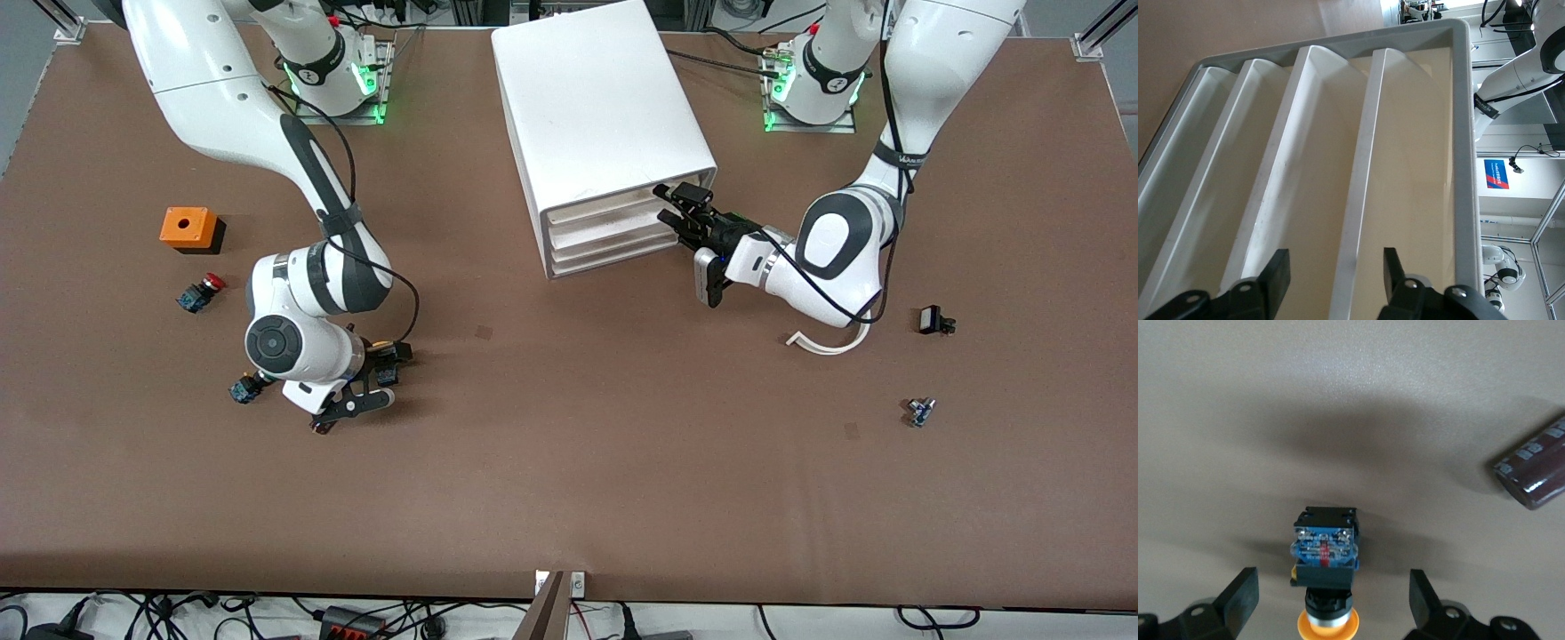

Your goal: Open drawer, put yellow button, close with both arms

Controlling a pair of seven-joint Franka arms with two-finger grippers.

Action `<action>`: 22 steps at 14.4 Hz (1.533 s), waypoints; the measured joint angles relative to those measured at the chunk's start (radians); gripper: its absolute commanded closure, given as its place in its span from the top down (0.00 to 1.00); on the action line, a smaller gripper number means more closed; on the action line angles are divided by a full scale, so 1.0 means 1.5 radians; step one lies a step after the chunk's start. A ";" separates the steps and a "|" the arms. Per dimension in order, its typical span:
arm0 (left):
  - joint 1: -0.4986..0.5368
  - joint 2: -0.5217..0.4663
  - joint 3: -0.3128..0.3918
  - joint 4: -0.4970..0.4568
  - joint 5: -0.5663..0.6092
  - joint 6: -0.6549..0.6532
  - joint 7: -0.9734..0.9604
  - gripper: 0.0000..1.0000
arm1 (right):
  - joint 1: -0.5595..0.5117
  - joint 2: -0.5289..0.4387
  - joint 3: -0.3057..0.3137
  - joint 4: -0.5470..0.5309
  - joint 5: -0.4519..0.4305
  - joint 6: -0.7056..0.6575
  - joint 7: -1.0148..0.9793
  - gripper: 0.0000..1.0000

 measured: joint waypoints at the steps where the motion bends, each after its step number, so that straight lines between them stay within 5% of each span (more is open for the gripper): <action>1: 0.000 -0.001 0.000 -0.001 0.000 0.000 0.000 0.20 | 0.001 0.002 0.000 0.000 0.000 0.002 -0.001 0.95; 4: 0.000 -0.006 -0.001 -0.002 -0.002 -0.002 0.003 0.04 | 0.008 0.005 0.000 0.001 -0.006 0.003 -0.003 0.84; 9: 0.000 -0.010 -0.001 -0.002 -0.003 -0.002 0.018 0.03 | 0.008 0.008 -0.001 0.001 -0.007 0.006 -0.003 0.66; 13: 0.004 -0.010 0.002 0.006 -0.003 0.005 0.019 0.04 | 0.008 0.009 -0.002 0.001 -0.007 0.008 -0.003 0.30; 16: 0.010 0.005 0.007 0.033 0.011 0.008 0.021 0.04 | 0.008 0.010 -0.002 0.002 -0.007 0.008 -0.002 0.13; 22: 0.047 0.077 0.009 0.156 0.048 0.003 0.020 0.05 | 0.009 0.002 -0.003 0.119 -0.007 -0.048 -0.005 0.00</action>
